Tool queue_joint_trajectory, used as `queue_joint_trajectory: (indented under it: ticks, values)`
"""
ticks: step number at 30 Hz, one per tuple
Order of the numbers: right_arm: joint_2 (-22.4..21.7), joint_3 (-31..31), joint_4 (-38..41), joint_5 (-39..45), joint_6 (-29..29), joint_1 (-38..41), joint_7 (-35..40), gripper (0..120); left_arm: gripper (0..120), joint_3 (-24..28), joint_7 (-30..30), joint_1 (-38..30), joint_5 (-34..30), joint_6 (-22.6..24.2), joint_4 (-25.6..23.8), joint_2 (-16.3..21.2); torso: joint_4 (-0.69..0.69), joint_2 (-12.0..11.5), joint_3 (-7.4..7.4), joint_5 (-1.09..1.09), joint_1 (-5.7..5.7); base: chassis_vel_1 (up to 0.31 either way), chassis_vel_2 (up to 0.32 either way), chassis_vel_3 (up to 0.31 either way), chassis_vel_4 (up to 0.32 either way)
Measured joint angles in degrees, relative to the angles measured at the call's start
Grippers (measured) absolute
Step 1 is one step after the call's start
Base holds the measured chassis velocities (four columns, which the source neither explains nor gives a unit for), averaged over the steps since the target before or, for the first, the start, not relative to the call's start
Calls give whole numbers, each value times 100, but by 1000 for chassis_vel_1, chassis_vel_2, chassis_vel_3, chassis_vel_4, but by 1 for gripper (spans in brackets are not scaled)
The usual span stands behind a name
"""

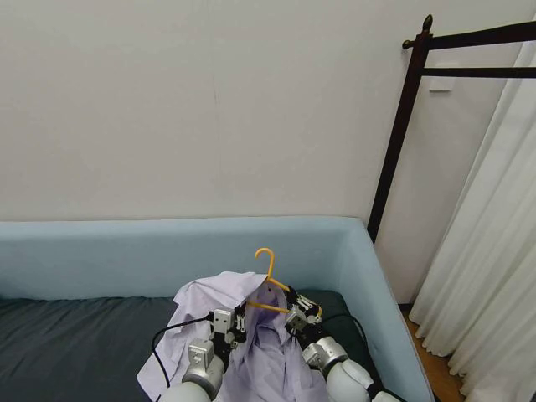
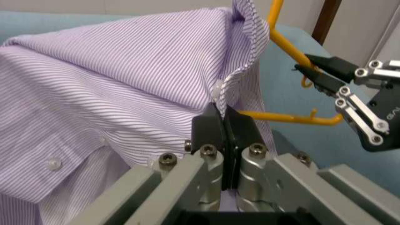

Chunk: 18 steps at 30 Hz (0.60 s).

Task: Pick up the clothes from the sofa and hang them on the clothes hanger.

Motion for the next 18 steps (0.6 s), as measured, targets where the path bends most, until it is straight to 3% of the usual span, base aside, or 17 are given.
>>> queue_joint_trajectory:
  ticks: [10, 14, 18]
  values:
    - [-61, 37, 199, -578, -70, 203, 97, 4, 0, 54, -257, 167, 124, 32, -197, -475, -2, 0, 0, 1, 0, 0, 0, 0, 0]
    - [-73, 29, 244, -498, -95, 182, 89, 4, 0, 41, -126, 172, 140, 137, -178, -402, -2, 0, 0, 0, 0, 0, 0, 0, 0]
    - [-73, 80, 208, -487, -55, 135, 86, 4, 10, -57, 83, 280, 209, 233, -227, -184, -2, 0, 0, -1, 0, 0, 0, 0, 0]
